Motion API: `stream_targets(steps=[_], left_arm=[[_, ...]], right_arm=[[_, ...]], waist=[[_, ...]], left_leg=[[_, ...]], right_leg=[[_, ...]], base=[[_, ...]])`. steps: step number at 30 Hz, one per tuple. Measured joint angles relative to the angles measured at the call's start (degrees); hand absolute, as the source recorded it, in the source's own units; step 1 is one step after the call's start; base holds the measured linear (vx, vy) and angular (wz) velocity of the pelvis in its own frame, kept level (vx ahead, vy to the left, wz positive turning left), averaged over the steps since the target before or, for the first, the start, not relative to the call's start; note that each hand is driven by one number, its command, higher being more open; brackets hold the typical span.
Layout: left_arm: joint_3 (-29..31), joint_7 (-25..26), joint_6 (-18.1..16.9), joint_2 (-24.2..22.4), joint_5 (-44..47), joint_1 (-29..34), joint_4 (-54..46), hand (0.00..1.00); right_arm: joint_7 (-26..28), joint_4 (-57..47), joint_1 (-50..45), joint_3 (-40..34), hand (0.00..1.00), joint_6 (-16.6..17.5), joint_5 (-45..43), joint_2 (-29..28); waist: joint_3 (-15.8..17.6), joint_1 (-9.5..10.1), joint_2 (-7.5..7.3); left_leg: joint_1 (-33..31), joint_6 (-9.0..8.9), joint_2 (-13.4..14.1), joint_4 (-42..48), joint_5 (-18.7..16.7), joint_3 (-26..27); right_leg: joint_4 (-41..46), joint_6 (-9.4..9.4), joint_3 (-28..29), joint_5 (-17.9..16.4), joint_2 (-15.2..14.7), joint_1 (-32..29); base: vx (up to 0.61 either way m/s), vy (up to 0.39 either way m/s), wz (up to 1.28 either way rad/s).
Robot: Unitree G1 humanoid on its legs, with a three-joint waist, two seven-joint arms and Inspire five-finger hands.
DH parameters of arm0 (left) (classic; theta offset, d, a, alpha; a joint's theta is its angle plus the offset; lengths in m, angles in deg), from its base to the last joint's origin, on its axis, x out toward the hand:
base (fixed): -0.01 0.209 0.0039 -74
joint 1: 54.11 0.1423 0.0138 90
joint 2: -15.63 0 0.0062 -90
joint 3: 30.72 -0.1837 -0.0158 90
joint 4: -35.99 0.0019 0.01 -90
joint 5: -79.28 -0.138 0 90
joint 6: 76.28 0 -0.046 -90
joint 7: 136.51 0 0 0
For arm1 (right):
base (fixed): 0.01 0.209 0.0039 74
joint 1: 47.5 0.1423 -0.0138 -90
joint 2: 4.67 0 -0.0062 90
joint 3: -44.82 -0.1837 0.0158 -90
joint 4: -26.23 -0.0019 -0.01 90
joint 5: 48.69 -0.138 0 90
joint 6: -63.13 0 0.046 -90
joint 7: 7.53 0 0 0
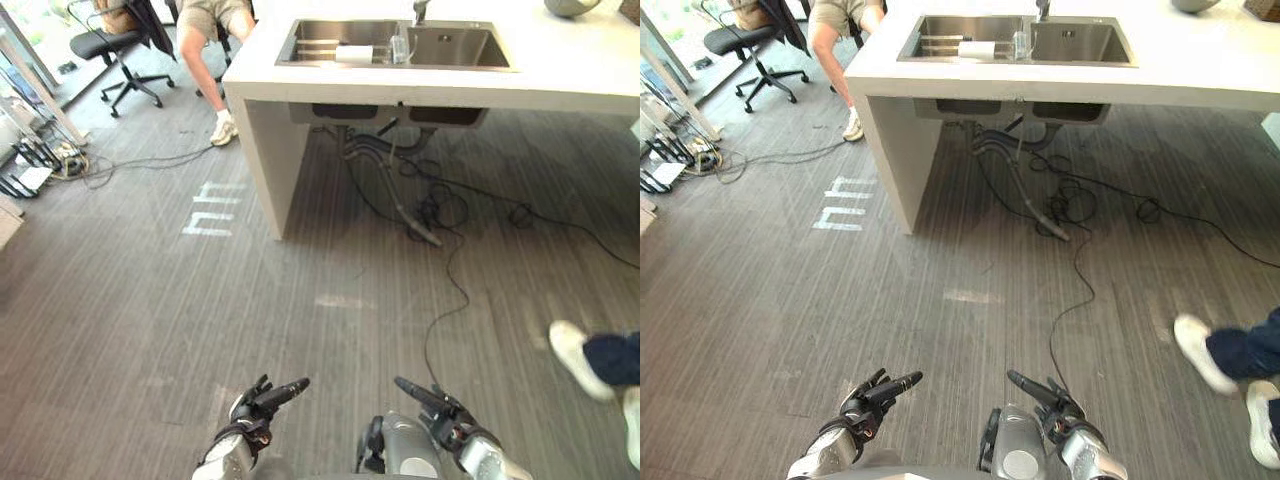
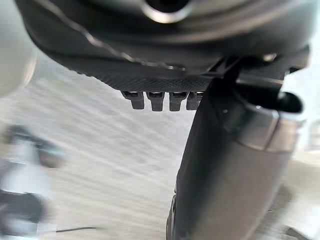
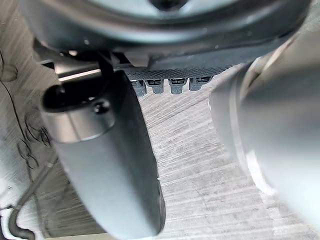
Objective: Walk over to the sink, pick up the cup, carry it to the dishwasher, place the cup inside the dishwasher, then close the dishwasher door
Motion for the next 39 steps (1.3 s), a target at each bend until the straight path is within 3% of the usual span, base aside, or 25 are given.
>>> stream_targets(steps=[2, 3, 4, 5, 6, 7, 8, 9, 11, 12, 14, 15, 16, 17, 18, 19, 21, 24, 26, 27, 29, 30, 33, 34, 39], left_arm=[[0.1, 1.0, -0.6, 0.0, 0.0, 1.2, -6.4, 1.0], [0.1, 2.4, -1.6, -0.1, 0.0, 2.4, -13.3, 1.0], [0.4, 3.2, -2.0, -0.2, 0.0, 2.7, -15.8, 1.0], [1.5, 4.7, -2.4, -0.5, 0.0, 3.4, -20.5, 1.0], [2.1, 5.2, -2.5, -0.6, 0.1, 3.7, -22.4, 1.0], [2.8, 6.6, -3.2, -0.6, 0.1, 5.0, -26.6, 1.0], [4.6, 7.1, -3.5, -0.3, 0.2, 2.5, -27.5, 1.0], [5.5, 7.5, -3.5, -1.0, 0.2, 1.0, -28.5, 1.0], [11.1, 7.0, -3.5, -2.5, 0.2, -0.8, -35.0, 1.0], [12.3, 6.9, -3.5, -2.7, 0.2, -0.7, -36.8, 1.0], [15.4, 5.6, -3.6, -2.5, -1.2, -0.7, -44.0, 1.0], [16.0, 5.1, -3.6, -2.4, -1.5, -0.7, -46.0, 1.0], [16.5, 4.3, -3.7, -2.2, -2.4, -0.7, -47.5, 1.0], [16.9, 3.3, -3.7, -1.8, -3.2, -0.4, -49.4, 1.0], [16.9, 3.0, -3.7, -1.5, -3.4, 0.0, -50.5, 1.0], [16.9, 2.9, -3.7, -1.2, -3.4, 0.4, -51.3, 1.0], [15.5, 2.2, -4.0, 0.7, -3.4, 0.8, -52.6, 1.0], [12.9, -0.5, -7.0, 2.5, -3.2, 0.1, -52.7, 1.0], [12.9, -1.8, -8.8, 3.0, -2.4, -0.4, -52.7, 1.0], [12.9, -2.2, -9.3, 3.6, -1.9, -0.6, -52.6, 1.0], [12.5, -4.6, -11.4, 7.7, -0.3, -1.2, -50.8, 1.0], [12.5, -5.0, -11.6, 8.7, 0.1, -1.2, -50.6, 1.0], [12.8, -7.3, -12.8, 8.4, 0.6, -1.2, -50.3, 1.0], [11.9, -12.6, -11.4, 10.9, 0.4, -2.9, -50.3, 1.0], [11.8, -12.6, -11.4, 10.7, 0.4, -2.9, -50.3, 1.0]], right_arm=[[0.4, 1.2, 0.0, 0.0, 1.0, 0.1, 0.0, 0.2], [1.2, 1.0, 0.1, 0.1, 1.0, 0.7, 0.2, 0.2], [1.2, 0.7, 0.2, 0.1, 1.0, 0.7, 0.4, 0.2], [1.1, 0.7, 0.3, 0.1, 1.0, 0.7, 0.5, 0.3], [1.0, 0.8, 0.0, 0.1, 1.0, 0.7, 0.5, 0.3], [1.1, 0.8, -1.3, 0.2, 1.0, 0.6, 0.5, 0.1], [1.2, 1.7, -1.2, -0.6, 1.0, 0.6, 0.5, -1.0], [1.5, 2.3, -1.0, -1.3, 1.0, 0.5, 0.6, -0.9], [2.3, 5.3, 0.0, -2.4, 1.0, 0.6, 0.6, -0.9], [2.4, 5.9, 0.0, -2.8, 1.0, 0.6, 0.6, -0.9], [2.2, 7.7, -0.6, -6.5, 1.0, -0.1, 0.4, -0.9], [2.2, 8.8, -1.1, -8.5, 1.0, -0.6, 0.3, -0.8], [2.2, 9.8, -1.7, -10.3, 1.0, -1.3, 0.0, -0.8], [2.3, 11.7, -2.3, -13.1, 1.0, -2.0, -0.3, -0.9], [2.2, 12.4, -3.0, -15.3, 1.0, -1.3, -0.2, -1.3], [2.4, 12.3, -3.3, -16.6, 1.0, -0.6, -0.1, -1.4], [3.4, 11.8, -4.1, -19.9, 1.0, -0.2, 0.1, -2.1], [3.7, 11.3, -5.3, -20.2, 1.0, 0.6, -0.2, -4.8], [4.5, 11.1, -5.2, -20.9, 1.0, 0.9, -2.5, -6.4], [5.0, 11.1, -5.1, -20.9, 1.0, 0.8, -2.6, -6.6], [7.3, 11.5, -6.1, -20.9, 1.0, -0.1, -3.0, -6.8], [7.8, 11.7, -6.7, -20.8, 1.0, -0.2, -3.0, -7.0], [10.4, 13.9, -6.2, -21.4, 1.0, -0.2, -3.7, -5.6], [14.3, 15.7, -7.6, -19.8, 1.0, -2.0, -6.1, -6.2], [14.3, 15.7, -7.6, -19.8, 1.0, -2.0, -6.1, -6.2]], waist=[[0.5, 1.69, -0.91], [0.6, 2.87, -1.41], [0.6, 3.06, -1.17], [0.1, 3.49, -0.23], [0.1, 3.87, 0.12], [-1.1, 4.47, 2.0], [-0.6, 4.0, 0.37], [-0.4, 3.95, 0.45], [-0.4, 5.01, 0.37], [-0.6, 5.23, 0.23], [-1.4, 5.92, -0.99], [-2.0, 6.21, -1.84], [-2.3, 6.41, -2.61], [-2.5, 6.49, -3.4], [-2.6, 6.37, -3.39], [-2.7, 6.03, -3.27], [-3.3, 4.81, -2.48], [-3.5, 3.66, -1.96], [-3.5, 2.98, -1.69], [-3.5, 2.84, -1.65], [-4.0, 2.67, -2.68], [-4.6, 2.66, -3.72], [-5.5, 4.32, -1.07], [-5.9, 5.07, -5.01], [-5.8, 4.87, -4.99]], left_leg=[[-4.4, -0.44, -4.9, -9.2, -0.3, 1.9], [-6.4, -1.31, -8.8, -28.1, 0.7, 3.7], [-6.5, -1.57, -10.2, -36.9, 2.8, 3.7], [-5.6, -0.9, -12.2, -54.2, 11.9, 3.3], [-4.3, -1.36, -12.7, -60.1, 18.5, 3.0], [-1.5, 1.73, -12.3, -67.2, 32.9, 2.3], [-0.9, 6.7, -14.6, -64.6, 30.9, 2.8], [-1.9, 7.5, -14.6, -62.0, 28.9, 3.2], [-3.2, 6.77, -13.7, -53.1, 20.0, 3.3], [-3.0, 6.64, -13.7, -51.8, 18.3, 3.4], [-2.9, 6.81, -15.5, -48.8, 12.9, 3.6], [-2.2, 7.5, -17.0, -49.3, 11.7, 3.7], [-0.9, 8.01, -18.8, -50.0, 10.8, 3.6], [1.5, 8.66, -20.9, -51.4, 9.8, 3.4], [3.6, 9.39, -21.8, -52.7, 9.4, 3.1], [5.0, 9.42, -22.1, -53.2, 9.2, 2.8], [11.7, 9.14, -21.8, -57.7, 8.8, 0.4], [16.1, 7.75, -19.1, -61.3, 8.9, -3.0], [16.9, 6.4, -17.2, -61.4, 8.4, -4.4], [17.4, 5.75, -16.6, -61.3, 8.1, -4.8], [20.7, 2.44, -15.9, -61.2, 5.8, -6.4], [21.4, 2.03, -16.2, -61.1, 5.0, -6.6], [21.9, 0.65, -13.0, -59.3, 2.2, -7.7], [20.5, 1.21, -13.9, -60.2, 1.4, -9.2], [20.7, 1.21, -13.9, -60.2, 1.4, -9.1]], right_leg=[[-5.2, 1.81, 1.1, 1.1, -0.4, 4.8], [-9.8, 3.98, 2.7, 2.4, -0.8, 8.1], [-11.1, 4.49, 3.1, 2.6, -0.9, 9.4], [-12.7, 6.49, 4.0, 2.6, -0.5, 11.9], [-13.3, 7.42, 4.8, 2.4, -0.2, 13.3], [-14.5, 9.36, 6.1, 1.3, 1.4, 16.6], [-15.9, 10.17, 6.4, 1.8, -0.4, 19.4], [-16.6, 10.99, 6.4, 3.0, -0.4, 20.1], [-18.9, 11.91, 7.5, 7.1, -0.4, 23.5], [-18.0, 12.24, 7.9, 7.6, -0.8, 23.6], [-7.7, 12.43, 8.9, 7.7, -3.6, 20.2], [-1.0, 13.84, 9.4, 8.5, -5.7, 17.3], [6.1, 17.18, 10.0, 10.8, -8.1, 14.5], [15.0, 20.81, 11.5, 17.1, -11.2, 10.8], [21.6, 20.12, 11.8, 20.3, -13.1, 8.1], [26.2, 18.96, 11.7, 19.4, -14.2, 6.2], [33.5, 10.75, 7.8, 13.3, -15.3, -0.2], [20.2, 9.44, 5.1, 7.1, -11.9, -9.2], [3.7, 10.46, 7.1, 8.0, -8.7, -12.3], [-1.2, 11.11, 8.4, 9.3, -7.7, -12.8], [-14.1, 10.99, 12.1, 21.0, -6.5, -11.9], [-14.8, 10.72, 12.5, 25.9, -6.7, -11.6], [-15.0, 9.07, 10.4, 25.2, -4.0, -10.2], [-23.9, 9.93, 10.3, 31.1, -3.2, -7.7], [-23.8, 9.93, 10.4, 31.1, -3.2, -7.6]], base=[[0.44, -0.026, -0.4], [0.46, -0.016, -0.57], [0.52, 0.016, -0.63], [0.46, 0.036, -0.44], [0.61, 0.078, -0.63], [0.7, 0.115, -0.18], [0.66, 0.117, 0.07], [0.59, 0.113, 0.39], [0.42, 0.084, -0.01], [0.37, 0.058, -0.13], [0.37, 0.079, 0.09], [0.36, 0.102, 0.21], [0.39, 0.113, 0.22], [0.39, 0.106, 0.21], [0.38, 0.098, 0.14], [0.31, 0.073, 0.06], [0.39, 0.069, 0.22], [0.36, -0.041, 0.46], [0.35, -0.151, 0.38], [0.4, -0.202, 0.43], [0.36, -0.223, 0.55], [0.38, -0.278, 0.54], [0.28, -0.227, 0.1], [0.05, -0.047, 0.0], [0.0, 0.0, 0.0]])
